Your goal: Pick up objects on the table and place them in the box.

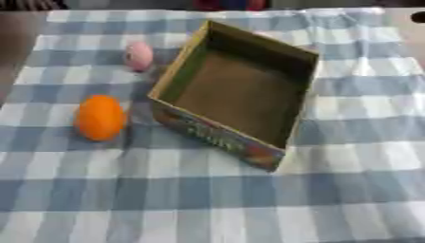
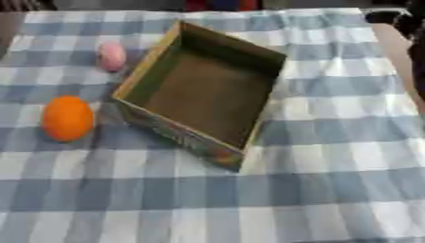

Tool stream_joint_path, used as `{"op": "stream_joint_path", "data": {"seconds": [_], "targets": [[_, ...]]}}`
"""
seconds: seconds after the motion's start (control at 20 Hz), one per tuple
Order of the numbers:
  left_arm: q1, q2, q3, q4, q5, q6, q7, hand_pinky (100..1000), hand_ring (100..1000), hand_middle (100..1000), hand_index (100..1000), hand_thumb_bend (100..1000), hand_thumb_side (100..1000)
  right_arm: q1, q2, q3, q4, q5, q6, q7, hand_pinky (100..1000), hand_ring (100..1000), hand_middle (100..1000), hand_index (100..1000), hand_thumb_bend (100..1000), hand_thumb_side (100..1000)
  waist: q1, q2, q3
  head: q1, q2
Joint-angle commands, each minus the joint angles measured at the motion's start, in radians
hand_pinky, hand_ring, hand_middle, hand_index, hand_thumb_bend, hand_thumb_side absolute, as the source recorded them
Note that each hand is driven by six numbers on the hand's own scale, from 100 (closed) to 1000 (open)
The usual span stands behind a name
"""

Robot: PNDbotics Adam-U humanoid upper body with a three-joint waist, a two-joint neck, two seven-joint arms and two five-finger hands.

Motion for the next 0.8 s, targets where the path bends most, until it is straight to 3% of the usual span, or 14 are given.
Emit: {"op": "stream_joint_path", "data": {"seconds": [0.05,0.5,0.8], "targets": [[-0.011,0.013,0.006,-0.019,0.002,0.001,0.001,437,657,681,850,100,704,-0.006,-0.019,-0.011,-0.010,0.002,-0.001,0.001,691,744,667,868,100,1000,-0.001,-0.016,-0.001,0.001,0.002],[-0.018,0.025,0.002,-0.019,0.001,0.009,-0.005,439,662,682,851,100,696,-0.005,-0.018,-0.011,-0.010,0.002,-0.001,0.002,690,735,664,869,100,1000,-0.002,-0.019,0.001,0.010,-0.007],[-0.069,0.092,-0.009,-0.019,-0.094,0.070,-0.056,439,667,687,862,100,673,-0.006,-0.017,-0.010,-0.010,0.001,-0.001,0.003,689,734,663,869,100,1000,-0.003,-0.022,-0.002,0.016,-0.001]]}}
